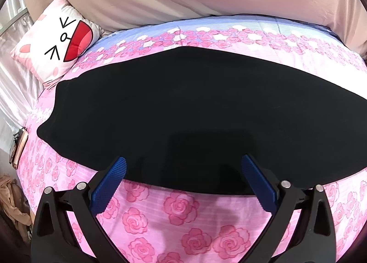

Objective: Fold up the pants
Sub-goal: 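Grasp the leg hem end of the trousers with the right tool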

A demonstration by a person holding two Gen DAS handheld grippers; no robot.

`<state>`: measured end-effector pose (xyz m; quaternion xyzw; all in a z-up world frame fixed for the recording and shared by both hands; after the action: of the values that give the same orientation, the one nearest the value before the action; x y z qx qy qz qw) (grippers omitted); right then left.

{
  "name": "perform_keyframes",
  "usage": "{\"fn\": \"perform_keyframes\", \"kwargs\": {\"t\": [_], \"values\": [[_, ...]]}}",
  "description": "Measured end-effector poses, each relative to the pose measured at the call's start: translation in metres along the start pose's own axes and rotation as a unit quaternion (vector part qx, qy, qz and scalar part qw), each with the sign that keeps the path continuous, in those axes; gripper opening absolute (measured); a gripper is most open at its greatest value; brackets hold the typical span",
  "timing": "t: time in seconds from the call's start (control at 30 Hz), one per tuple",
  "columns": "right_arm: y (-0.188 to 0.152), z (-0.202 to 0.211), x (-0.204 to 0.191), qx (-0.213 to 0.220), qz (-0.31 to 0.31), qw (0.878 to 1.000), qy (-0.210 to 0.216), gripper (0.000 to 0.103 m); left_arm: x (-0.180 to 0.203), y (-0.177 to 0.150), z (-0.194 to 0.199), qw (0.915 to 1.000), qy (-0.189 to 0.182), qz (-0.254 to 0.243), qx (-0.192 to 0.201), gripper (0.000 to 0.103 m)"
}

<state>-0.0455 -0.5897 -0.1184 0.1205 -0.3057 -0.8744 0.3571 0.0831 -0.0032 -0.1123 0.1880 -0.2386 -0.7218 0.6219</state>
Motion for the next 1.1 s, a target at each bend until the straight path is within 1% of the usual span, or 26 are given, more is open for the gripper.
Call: {"fn": "perform_keyframes", "kwargs": {"t": [0.13,0.2,0.23,0.3,0.33,0.37,0.4,0.43,0.5,0.57,0.6,0.63,0.7,0.73,0.77,0.8,0.83,0.87,0.9,0.93,0.97,1.0,1.03,1.07,1.1], "values": [[-0.007,-0.019,-0.01,-0.032,0.003,0.999,0.018,0.074,-0.008,-0.002,0.001,0.9999,0.001,0.011,0.0,0.098],[-0.006,-0.02,-0.014,-0.021,0.015,1.0,0.004,0.074,-0.012,-0.002,0.002,0.9999,0.001,0.016,0.0,0.098],[-0.006,-0.02,-0.017,-0.016,0.02,1.0,-0.001,0.066,-0.014,-0.002,0.003,0.9999,0.001,0.017,0.001,0.098],[-0.005,-0.02,-0.02,-0.014,0.021,1.0,-0.001,0.059,-0.02,-0.002,0.005,0.9997,0.002,0.022,0.003,0.098],[-0.005,-0.02,-0.022,-0.015,0.022,1.0,0.001,0.051,-0.022,-0.002,0.006,0.9997,0.001,0.025,0.003,0.098],[-0.004,-0.02,-0.023,-0.019,0.021,1.0,0.006,0.05,-0.025,-0.001,0.006,0.9996,-0.001,0.027,0.004,0.098],[-0.004,-0.019,-0.022,-0.021,0.019,1.0,0.001,0.05,-0.028,-0.001,0.007,0.9995,0.0,0.03,0.005,0.098],[-0.004,-0.016,-0.02,-0.017,0.021,1.0,-0.013,0.05,-0.031,-0.001,0.009,0.9994,-0.001,0.033,0.007,0.098],[-0.001,-0.001,-0.012,0.01,0.022,0.999,-0.039,0.053,-0.036,-0.001,0.012,0.9993,0.0,0.036,0.01,0.098],[-0.001,0.007,-0.014,0.017,0.025,0.999,-0.021,0.053,-0.043,-0.003,0.013,0.999,0.001,0.042,0.012,0.098],[-0.002,0.005,-0.021,0.008,0.037,0.999,-0.01,0.053,-0.044,-0.003,0.012,0.9989,0.001,0.045,0.01,0.098],[-0.002,0.001,-0.025,0.003,0.049,0.999,-0.012,0.053,-0.046,-0.004,0.01,0.9988,0.0,0.048,0.007,0.098],[-0.003,-0.011,-0.032,-0.005,0.077,0.996,-0.034,0.053,-0.045,-0.004,0.007,0.9987,0.0,0.05,0.003,0.098],[-0.003,-0.014,-0.035,-0.004,0.083,0.996,-0.036,0.048,-0.044,-0.004,0.006,0.9987,0.001,0.05,0.002,0.098],[-0.003,-0.013,-0.038,0.005,0.092,0.995,-0.039,0.041,-0.043,-0.004,0.007,0.9988,0.0,0.05,0.003,0.098],[-0.002,-0.011,-0.039,0.01,0.101,0.994,-0.051,0.017,-0.041,-0.004,0.008,0.9988,0.0,0.049,0.005,0.098],[0.0,-0.007,-0.04,0.016,0.108,0.992,-0.057,0.012,-0.04,-0.004,0.01,0.9988,0.003,0.048,0.006,0.098],[0.003,-0.003,-0.041,0.023,0.111,0.992,-0.058,0.011,-0.038,-0.003,0.01,0.9989,0.004,0.046,0.006,0.098],[0.011,0.003,-0.037,0.039,0.117,0.99,-0.068,0.009,-0.036,-0.002,0.01,0.999,0.005,0.045,0.006,0.098],[0.017,0.006,-0.032,0.045,0.113,0.99,-0.071,0.006,-0.035,-0.001,0.009,0.999,0.006,0.044,0.006,0.098],[0.022,0.006,-0.023,0.042,0.101,0.991,-0.072,0.006,-0.032,0.001,0.009,0.9991,0.007,0.04,0.007,0.098],[0.023,-0.001,-0.01,0.03,0.087,0.993,-0.07,0.006,-0.03,0.002,0.01,0.9992,0.007,0.038,0.008,0.098],[0.021,-0.01,-0.003,0.013,0.08,0.994,-0.067,0.004,-0.028,0.002,0.01,0.9993,0.006,0.037,0.009,0.098],[0.014,-0.021,-0.001,-0.007,0.082,0.995,-0.057,0.005,-0.026,0.002,0.01,0.9993,0.003,0.036,0.009,0.098],[0.013,-0.019,-0.001,0.011,0.08,0.995,-0.052,0.006,-0.024,0.002,0.009,0.9994,0.001,0.034,0.006,0.098]]}}
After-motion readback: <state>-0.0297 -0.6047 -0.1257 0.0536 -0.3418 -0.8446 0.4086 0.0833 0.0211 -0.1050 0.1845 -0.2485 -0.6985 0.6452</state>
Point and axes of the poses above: each gripper's, at about its wrist camera, not at the fingertips, and z roughly against the way its jaws point, x to its right, y to its top, the point moved 9 cm from there along -z, roughly the way its jaws point, and after that the axes turned 15 degrees about -y, right-handed, at the moved point
